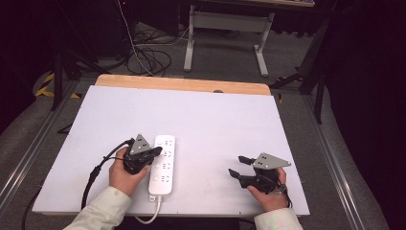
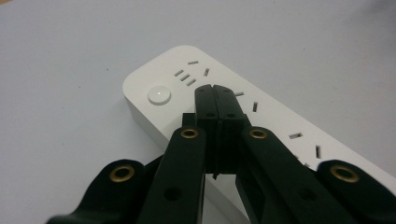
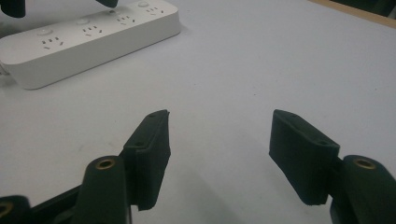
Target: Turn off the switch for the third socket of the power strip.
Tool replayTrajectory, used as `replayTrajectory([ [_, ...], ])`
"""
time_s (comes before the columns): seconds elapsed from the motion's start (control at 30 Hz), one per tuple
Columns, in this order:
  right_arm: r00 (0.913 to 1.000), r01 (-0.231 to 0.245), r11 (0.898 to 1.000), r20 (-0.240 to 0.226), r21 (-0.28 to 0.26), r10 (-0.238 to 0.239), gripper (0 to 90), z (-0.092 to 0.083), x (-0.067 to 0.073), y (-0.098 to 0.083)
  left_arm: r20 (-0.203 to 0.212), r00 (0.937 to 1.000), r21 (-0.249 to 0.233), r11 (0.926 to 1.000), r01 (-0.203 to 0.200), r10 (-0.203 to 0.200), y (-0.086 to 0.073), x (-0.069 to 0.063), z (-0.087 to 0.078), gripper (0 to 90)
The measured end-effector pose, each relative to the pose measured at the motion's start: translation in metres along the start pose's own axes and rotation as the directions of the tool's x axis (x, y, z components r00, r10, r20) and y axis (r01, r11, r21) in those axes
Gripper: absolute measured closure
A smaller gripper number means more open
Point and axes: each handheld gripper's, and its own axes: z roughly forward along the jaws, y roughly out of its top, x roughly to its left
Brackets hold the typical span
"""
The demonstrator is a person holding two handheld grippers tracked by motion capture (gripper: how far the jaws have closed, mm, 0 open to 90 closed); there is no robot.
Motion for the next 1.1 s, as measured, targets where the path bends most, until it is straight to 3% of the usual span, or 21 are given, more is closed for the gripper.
replayTrajectory([
  [0.2, 1.0000, 0.000, 1.000, -0.001, -0.001, 0.000, 38.5, 0.000, 0.000, 0.000, 0.037, 0.9988, 0.002, 0.9995, 0.031, -0.031, 0.003, 0.000, -0.007, 90.0],
  [0.27, 1.0000, 0.000, 1.000, 0.000, -0.001, 0.000, 38.5, 0.000, 0.000, 0.000, 0.043, 0.9988, 0.018, 0.9996, 0.023, -0.024, 0.005, 0.000, -0.011, 90.0],
  [0.43, 1.0000, 0.001, 1.000, -0.001, 0.002, -0.001, 38.5, 0.000, 0.000, 0.000, 0.066, 0.9972, 0.006, 0.9994, 0.034, -0.035, 0.012, 0.000, -0.025, 90.0],
  [0.8, 1.0000, 0.002, 1.000, -0.001, 0.002, -0.002, 38.5, 0.001, 0.000, 0.000, 0.075, 0.9966, -0.025, 0.9991, 0.034, -0.032, 0.017, -0.002, -0.037, 89.7],
  [0.97, 1.0000, -0.001, 1.000, 0.000, 0.003, 0.001, 38.5, 0.001, 0.000, 0.000, 0.077, 0.9963, -0.050, 0.9979, 0.042, -0.038, 0.019, -0.001, -0.044, 79.2],
  [1.1, 1.0000, -0.001, 1.000, -0.001, 0.004, 0.001, 38.5, 0.001, 0.000, 0.000, 0.064, 0.9979, -0.061, 0.9980, 0.015, -0.011, 0.022, -0.001, -0.048, 66.0],
])
